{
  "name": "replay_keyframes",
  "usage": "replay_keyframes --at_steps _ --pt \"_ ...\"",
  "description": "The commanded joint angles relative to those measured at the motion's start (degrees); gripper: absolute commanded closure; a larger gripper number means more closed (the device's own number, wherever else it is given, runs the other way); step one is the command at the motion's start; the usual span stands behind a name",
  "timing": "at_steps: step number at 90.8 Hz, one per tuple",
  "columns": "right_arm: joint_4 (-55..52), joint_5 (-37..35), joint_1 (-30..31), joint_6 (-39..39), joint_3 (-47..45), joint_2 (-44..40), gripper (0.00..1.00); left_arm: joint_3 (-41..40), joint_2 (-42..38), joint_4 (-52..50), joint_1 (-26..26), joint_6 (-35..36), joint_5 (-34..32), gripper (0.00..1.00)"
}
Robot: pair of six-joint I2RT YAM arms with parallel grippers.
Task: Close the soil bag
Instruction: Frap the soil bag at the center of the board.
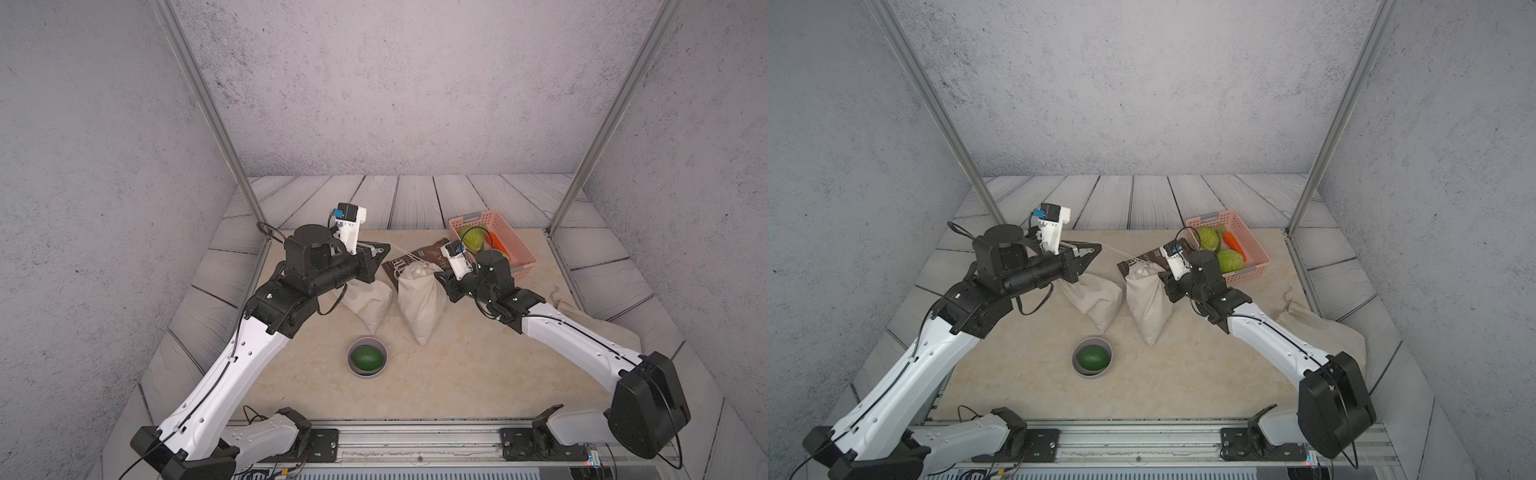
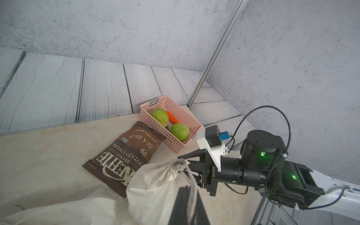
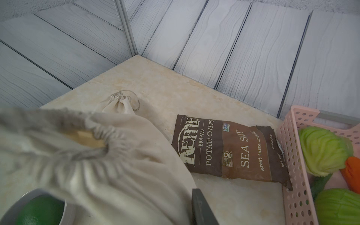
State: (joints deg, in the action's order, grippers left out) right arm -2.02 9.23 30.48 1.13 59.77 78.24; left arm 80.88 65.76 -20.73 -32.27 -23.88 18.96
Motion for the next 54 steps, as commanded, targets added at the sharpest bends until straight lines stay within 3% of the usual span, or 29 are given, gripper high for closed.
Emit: replay_keyframes --at_steps 1,12,30,54 --pt "-8.3 -0.1 -1.6 3.4 6.1 -1.9 0.64 4.2 0.2 7.7 -0.4 -1.1 0.7 1.0" --pt "-9.0 5.5 -1.1 1.7 8.1 -3.6 0.52 4.8 2.4 7.2 -1.5 -1.9 0.6 1.0" --pt "-3.9 7.7 2.5 -1.9 2.5 -8.5 0.31 4.3 6.1 7.6 -3.8 -3.4 0.1 1.0" --pt "-2.5 5.9 7.2 -3.4 4.6 -11.7 0.19 4.7 6.7 8.1 -5.2 -3.6 -0.3 1.0"
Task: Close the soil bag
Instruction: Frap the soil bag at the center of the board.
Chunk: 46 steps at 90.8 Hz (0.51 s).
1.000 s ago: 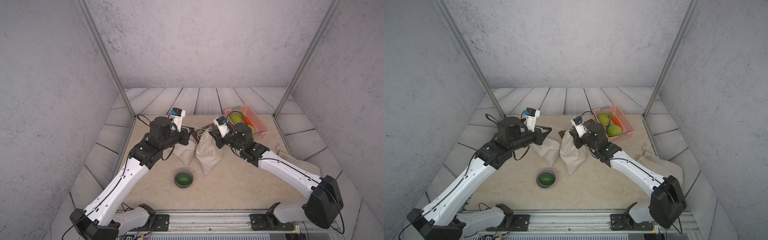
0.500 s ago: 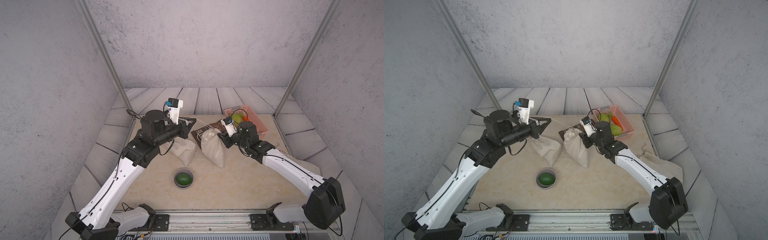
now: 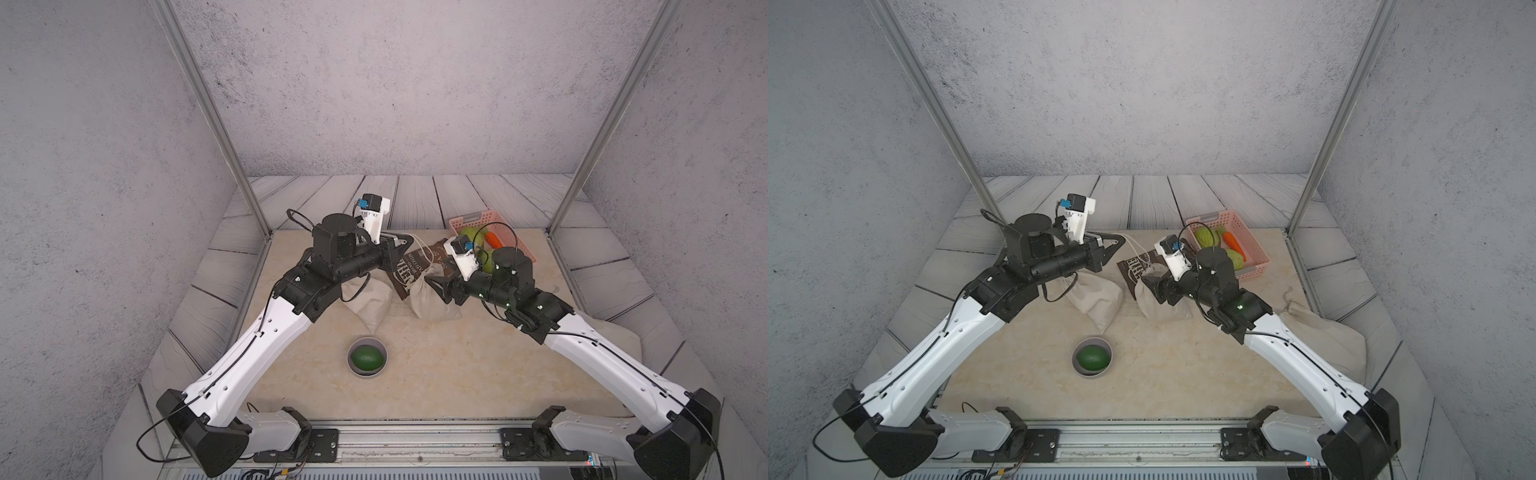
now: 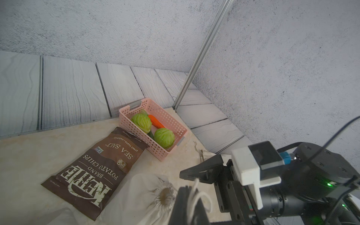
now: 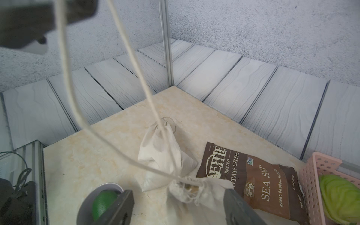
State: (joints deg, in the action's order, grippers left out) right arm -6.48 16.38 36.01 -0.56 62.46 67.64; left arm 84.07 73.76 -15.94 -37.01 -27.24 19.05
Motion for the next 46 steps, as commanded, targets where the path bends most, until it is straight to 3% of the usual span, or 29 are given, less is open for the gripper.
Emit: replay_keyframes --at_steps 1,18,46 --pt "2.0 -1.8 1.9 -1.8 2.2 -1.0 0.19 1.5 -1.4 3.3 -0.5 -0.2 -0.4 1.0" --pt "2.0 -9.2 3.6 -2.8 6.5 3.2 0.24 1.5 -2.2 3.4 -0.9 0.1 -0.6 1.0" --pt "-0.7 -13.3 3.6 -1.4 9.3 5.8 0.61 2.3 -2.7 2.9 -1.0 1.0 -0.4 1.0"
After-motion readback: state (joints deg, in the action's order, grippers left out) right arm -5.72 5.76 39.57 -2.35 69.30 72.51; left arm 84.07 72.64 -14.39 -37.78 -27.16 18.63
